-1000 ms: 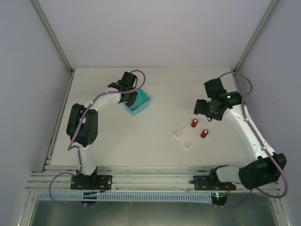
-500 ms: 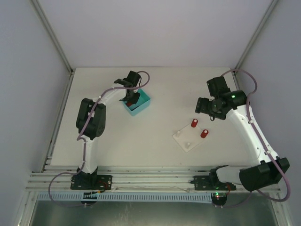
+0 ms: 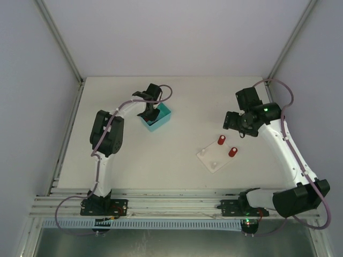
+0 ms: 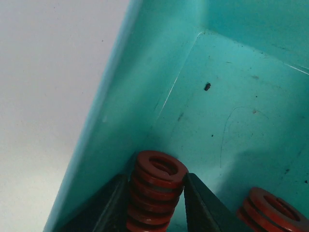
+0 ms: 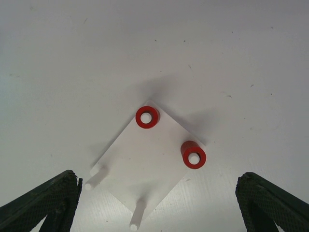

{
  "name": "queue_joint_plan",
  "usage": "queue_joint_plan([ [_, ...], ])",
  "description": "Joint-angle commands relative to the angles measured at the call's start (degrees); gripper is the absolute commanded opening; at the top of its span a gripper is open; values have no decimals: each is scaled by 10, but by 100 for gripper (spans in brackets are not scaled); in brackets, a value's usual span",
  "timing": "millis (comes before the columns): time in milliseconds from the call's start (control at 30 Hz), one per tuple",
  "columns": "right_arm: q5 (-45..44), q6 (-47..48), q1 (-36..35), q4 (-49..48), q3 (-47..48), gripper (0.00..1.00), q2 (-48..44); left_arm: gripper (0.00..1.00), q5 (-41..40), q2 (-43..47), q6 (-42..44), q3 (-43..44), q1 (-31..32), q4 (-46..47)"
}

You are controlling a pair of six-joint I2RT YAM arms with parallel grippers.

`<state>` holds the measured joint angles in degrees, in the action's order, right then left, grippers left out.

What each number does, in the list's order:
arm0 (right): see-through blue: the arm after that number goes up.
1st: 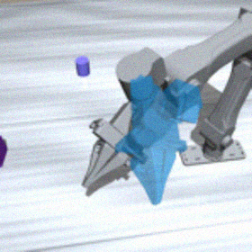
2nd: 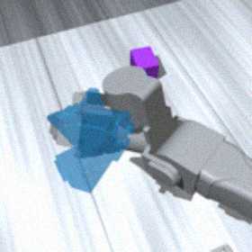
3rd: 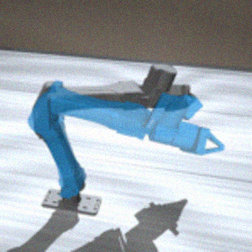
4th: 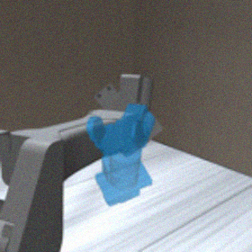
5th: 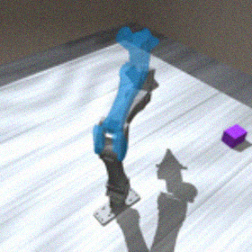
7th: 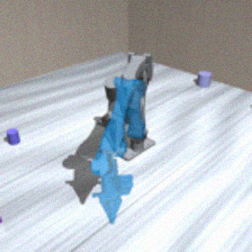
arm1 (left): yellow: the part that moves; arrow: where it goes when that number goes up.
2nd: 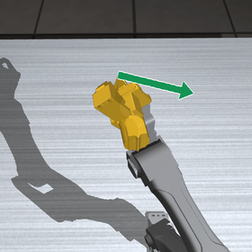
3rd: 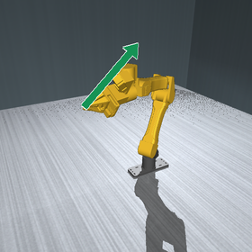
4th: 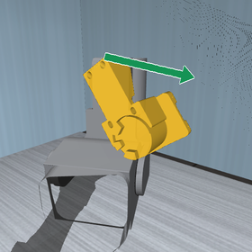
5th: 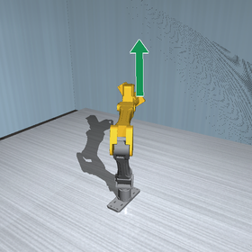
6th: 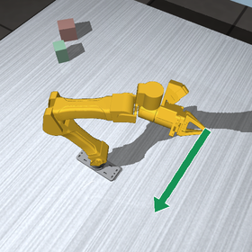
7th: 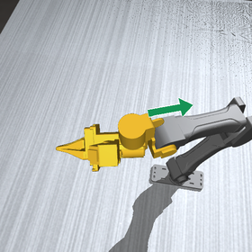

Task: Install the large spring

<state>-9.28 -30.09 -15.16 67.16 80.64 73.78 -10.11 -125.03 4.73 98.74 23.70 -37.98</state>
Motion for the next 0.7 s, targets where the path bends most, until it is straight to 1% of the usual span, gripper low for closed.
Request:
queue_joint_plan([
  [0,-16,-9,1,21,8,89,-17,36,5,-25,4,14,0,-23],
  [267,-22,-10,1,25,6,89,-22,31,25,-45,-3,36,3,-12],
  [500,-27,-6,1,24,9,89,-23,30,68,-66,-19,80,7,-16],
  [600,-26,-6,1,23,10,89,-23,31,68,-59,-26,81,7,-17],
  [667,-25,-6,1,22,8,89,-23,33,59,-53,-26,77,7,-22],
])
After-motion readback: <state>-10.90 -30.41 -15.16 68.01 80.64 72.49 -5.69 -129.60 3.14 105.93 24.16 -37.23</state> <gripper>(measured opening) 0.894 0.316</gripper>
